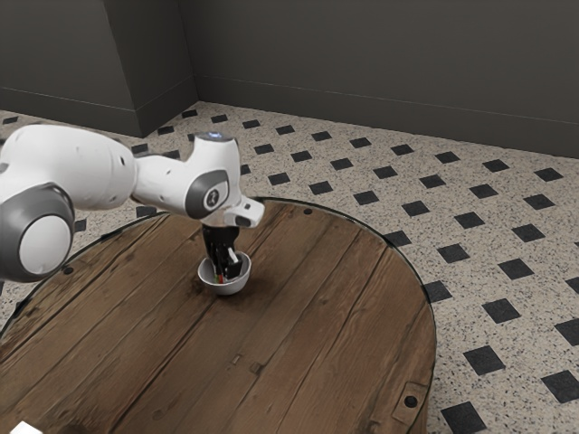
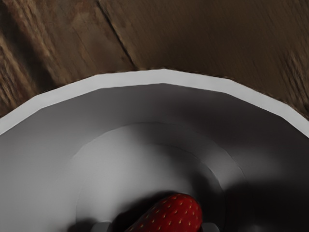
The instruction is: Take strawberry from the bowl
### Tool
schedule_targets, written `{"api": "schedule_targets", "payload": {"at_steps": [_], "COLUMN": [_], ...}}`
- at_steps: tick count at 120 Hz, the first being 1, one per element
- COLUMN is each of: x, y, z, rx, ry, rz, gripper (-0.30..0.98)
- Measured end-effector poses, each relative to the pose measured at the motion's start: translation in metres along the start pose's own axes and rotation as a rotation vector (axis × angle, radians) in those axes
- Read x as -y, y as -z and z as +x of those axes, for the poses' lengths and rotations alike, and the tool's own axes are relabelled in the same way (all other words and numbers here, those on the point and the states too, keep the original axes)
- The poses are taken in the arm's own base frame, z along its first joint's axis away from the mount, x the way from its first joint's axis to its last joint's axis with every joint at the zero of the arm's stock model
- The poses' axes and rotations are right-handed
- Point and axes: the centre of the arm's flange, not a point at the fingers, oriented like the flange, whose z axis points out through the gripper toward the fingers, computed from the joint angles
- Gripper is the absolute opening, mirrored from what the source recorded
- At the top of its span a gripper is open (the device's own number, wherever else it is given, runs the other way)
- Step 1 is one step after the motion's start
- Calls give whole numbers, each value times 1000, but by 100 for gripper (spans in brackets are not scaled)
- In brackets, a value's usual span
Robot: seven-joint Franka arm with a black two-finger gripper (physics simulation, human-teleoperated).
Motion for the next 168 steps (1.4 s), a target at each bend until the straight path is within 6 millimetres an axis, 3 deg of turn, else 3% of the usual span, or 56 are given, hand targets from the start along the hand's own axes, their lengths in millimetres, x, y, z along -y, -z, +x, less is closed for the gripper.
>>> {"api": "schedule_targets", "payload": {"at_steps": [25, 36, 49, 63, 77, 85, 97, 108, 123, 131, 137, 157, 161, 168], "x": [1, 0, 0, -6, -28, -55, -119, -161, -178, -180, -182, -184, -184, -183], "y": [0, 11, 34, 74, 109, 118, 109, 71, 30, 19, 14, 18, 34, 80], "z": [1, 1, -1, -4, 0, 13, 43, 65, 79, 82, 83, 85, 83, 76], "rx": [-5, -18, -42, -81, -117, -134, -147, -126, -113, -115, -118, -142, -160, -199], "ry": [-1, 0, 3, 1, -27, -67, -164, -221, -235, -232, -229, -224, -223, -216], "rz": [7, 15, 31, 54, 70, 62, 39, 20, 8, 8, 5, -3, 5, 25], "gripper": [12, 9, 7, 5, 4, 3, 2, 2, 1, 2, 11, 42, 46, 51]}}
